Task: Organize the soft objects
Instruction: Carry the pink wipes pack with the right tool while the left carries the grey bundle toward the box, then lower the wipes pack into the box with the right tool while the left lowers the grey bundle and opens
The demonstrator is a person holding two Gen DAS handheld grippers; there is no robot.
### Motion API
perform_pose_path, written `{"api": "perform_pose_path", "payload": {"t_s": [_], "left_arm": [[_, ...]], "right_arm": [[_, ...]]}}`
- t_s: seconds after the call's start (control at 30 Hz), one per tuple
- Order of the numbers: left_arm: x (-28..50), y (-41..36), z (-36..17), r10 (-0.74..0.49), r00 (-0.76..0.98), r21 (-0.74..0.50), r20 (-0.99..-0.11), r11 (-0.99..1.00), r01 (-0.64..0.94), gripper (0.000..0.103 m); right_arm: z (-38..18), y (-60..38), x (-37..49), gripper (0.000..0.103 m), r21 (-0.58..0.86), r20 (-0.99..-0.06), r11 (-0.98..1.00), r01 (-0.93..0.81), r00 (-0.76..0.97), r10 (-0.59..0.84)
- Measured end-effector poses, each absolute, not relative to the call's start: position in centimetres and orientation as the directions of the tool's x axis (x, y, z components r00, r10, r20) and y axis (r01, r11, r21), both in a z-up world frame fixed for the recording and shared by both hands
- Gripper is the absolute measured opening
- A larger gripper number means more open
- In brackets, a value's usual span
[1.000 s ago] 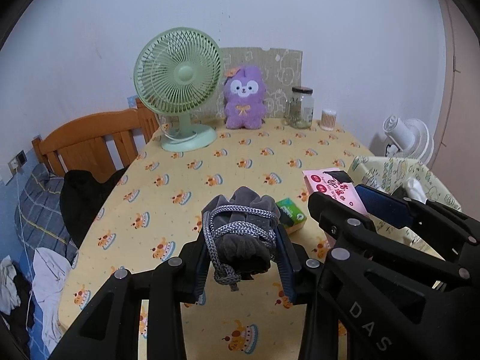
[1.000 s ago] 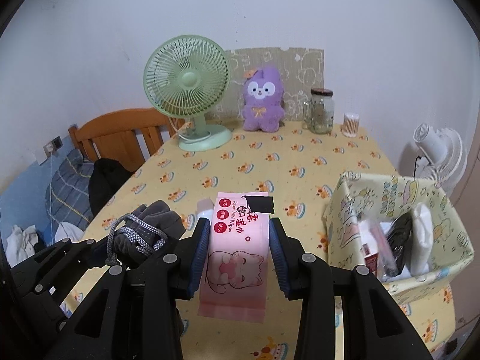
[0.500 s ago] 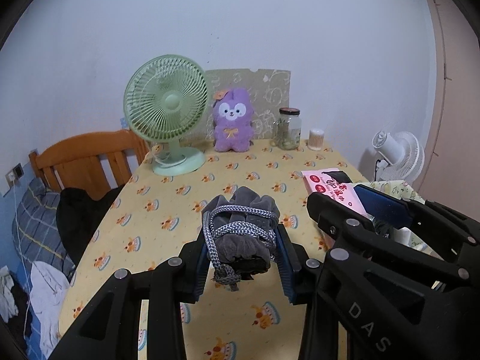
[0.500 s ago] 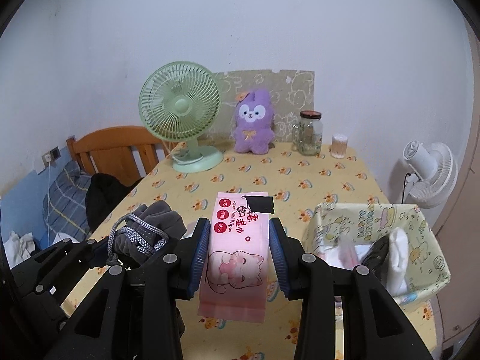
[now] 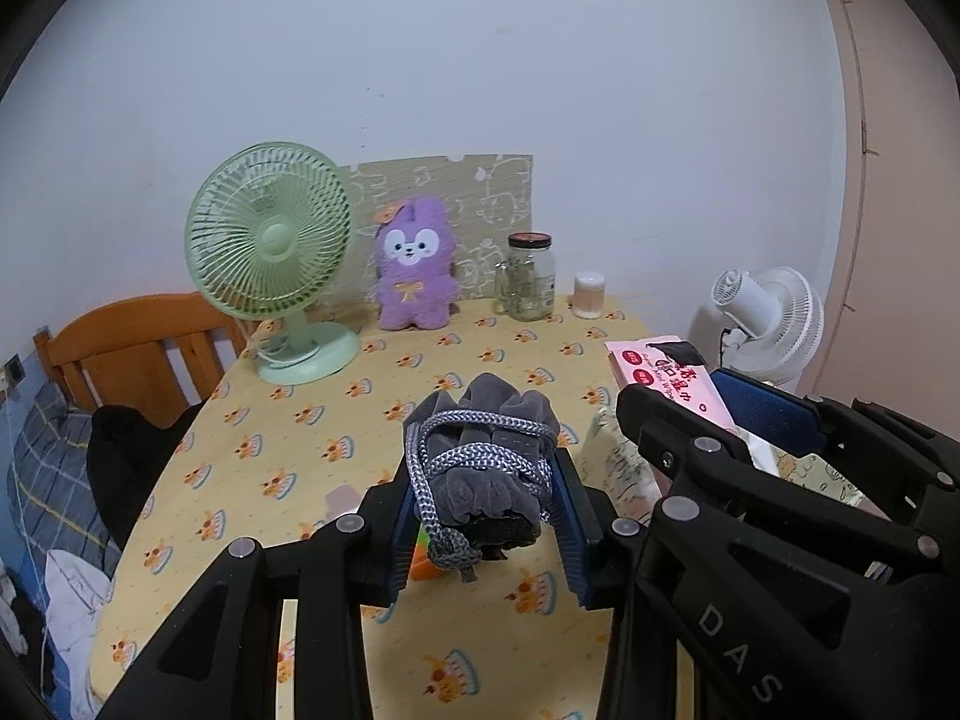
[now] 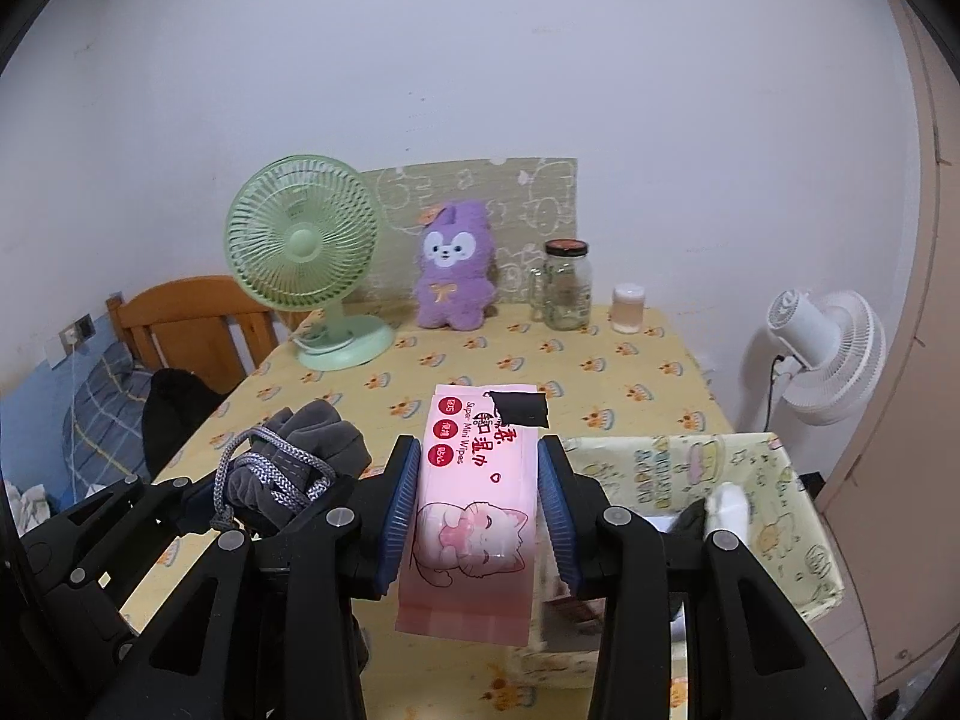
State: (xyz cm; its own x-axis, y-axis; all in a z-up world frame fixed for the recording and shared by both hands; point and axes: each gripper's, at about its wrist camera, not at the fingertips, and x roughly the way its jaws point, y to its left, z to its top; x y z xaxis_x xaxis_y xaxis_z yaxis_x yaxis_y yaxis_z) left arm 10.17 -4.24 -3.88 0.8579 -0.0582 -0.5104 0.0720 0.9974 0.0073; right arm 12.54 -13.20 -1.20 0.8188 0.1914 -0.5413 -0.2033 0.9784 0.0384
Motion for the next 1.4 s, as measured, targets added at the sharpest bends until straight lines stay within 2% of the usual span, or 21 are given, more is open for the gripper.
{"api": "perform_pose_path", "payload": {"t_s": [0.87, 1.4], "left_arm": [[13.0, -10.3, -3.7, -0.139, 0.859, -0.003, -0.494, 0.987, 0.158, 0.04], [15.6, -14.1, -5.8, -0.183, 0.811, -0.004, -0.556, 0.976, 0.217, 0.041]], "right_arm": [[-0.8, -19.8, 14.6, 0.043, 0.003, -0.517, 0.995, -0.101, 0.852, 0.088], [-3.0, -24.0, 16.2, 0.043, 0.019, -0.556, 1.0, -0.021, 0.83, 0.028]]}}
